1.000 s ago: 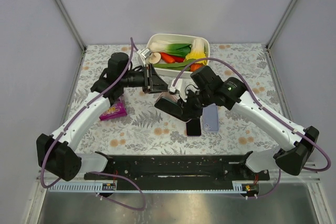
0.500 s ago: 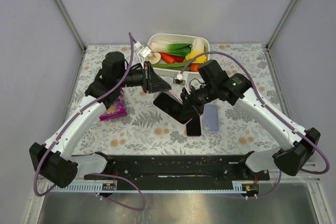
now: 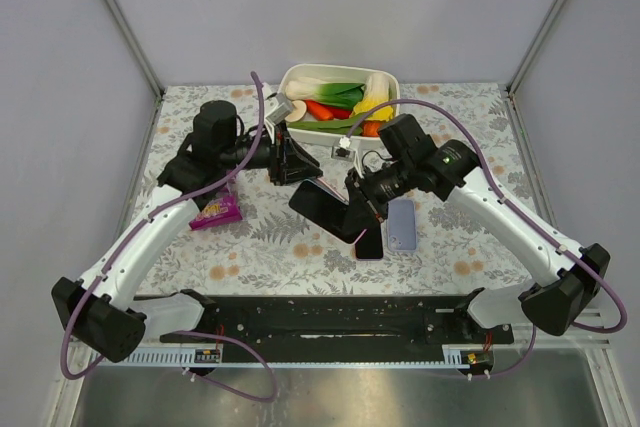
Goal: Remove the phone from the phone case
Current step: Remove the phone case from the phone.
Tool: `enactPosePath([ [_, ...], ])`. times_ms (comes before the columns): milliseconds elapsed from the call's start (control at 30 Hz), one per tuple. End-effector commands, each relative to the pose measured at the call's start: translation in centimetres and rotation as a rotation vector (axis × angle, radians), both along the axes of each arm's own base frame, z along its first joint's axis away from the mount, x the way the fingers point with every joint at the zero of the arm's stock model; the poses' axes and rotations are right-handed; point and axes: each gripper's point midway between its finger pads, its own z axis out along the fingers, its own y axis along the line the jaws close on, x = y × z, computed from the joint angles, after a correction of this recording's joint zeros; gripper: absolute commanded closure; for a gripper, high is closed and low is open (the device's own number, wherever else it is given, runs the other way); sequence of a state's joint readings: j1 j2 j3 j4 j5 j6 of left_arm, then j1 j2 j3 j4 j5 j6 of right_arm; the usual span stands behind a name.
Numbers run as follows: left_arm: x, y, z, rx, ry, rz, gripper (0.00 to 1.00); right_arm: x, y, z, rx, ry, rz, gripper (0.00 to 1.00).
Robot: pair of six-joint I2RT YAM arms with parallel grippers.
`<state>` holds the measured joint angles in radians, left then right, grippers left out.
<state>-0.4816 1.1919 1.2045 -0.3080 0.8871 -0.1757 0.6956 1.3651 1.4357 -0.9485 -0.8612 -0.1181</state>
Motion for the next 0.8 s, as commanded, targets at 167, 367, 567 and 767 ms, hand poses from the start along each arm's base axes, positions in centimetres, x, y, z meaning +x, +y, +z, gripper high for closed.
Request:
enactPosePath([
  [167,-6.2,0.9,-2.7,0.085,0.215,-0.198,0.48,5.1,1.8,8.8,0.338,-0.41,-0.036,1.0],
  [367,-7.4,1.1,-0.7,0.054,0.207,-0.277,0.41,5.7,1.6,7.7,0.334,-0.37,-0.061,1.0],
  [567,-9.1,2.1,-2.1,0.099,0.175,-0.362,0.38,5.8,1.4,8.3,0.359,-0.369,-0.068,1.0],
  [767,-10.4,2.5,-4.0,0.144,0.167,-0.413,0.35,5.8,1.5,8.8,0.376,-0.357,-0.068,1.0],
])
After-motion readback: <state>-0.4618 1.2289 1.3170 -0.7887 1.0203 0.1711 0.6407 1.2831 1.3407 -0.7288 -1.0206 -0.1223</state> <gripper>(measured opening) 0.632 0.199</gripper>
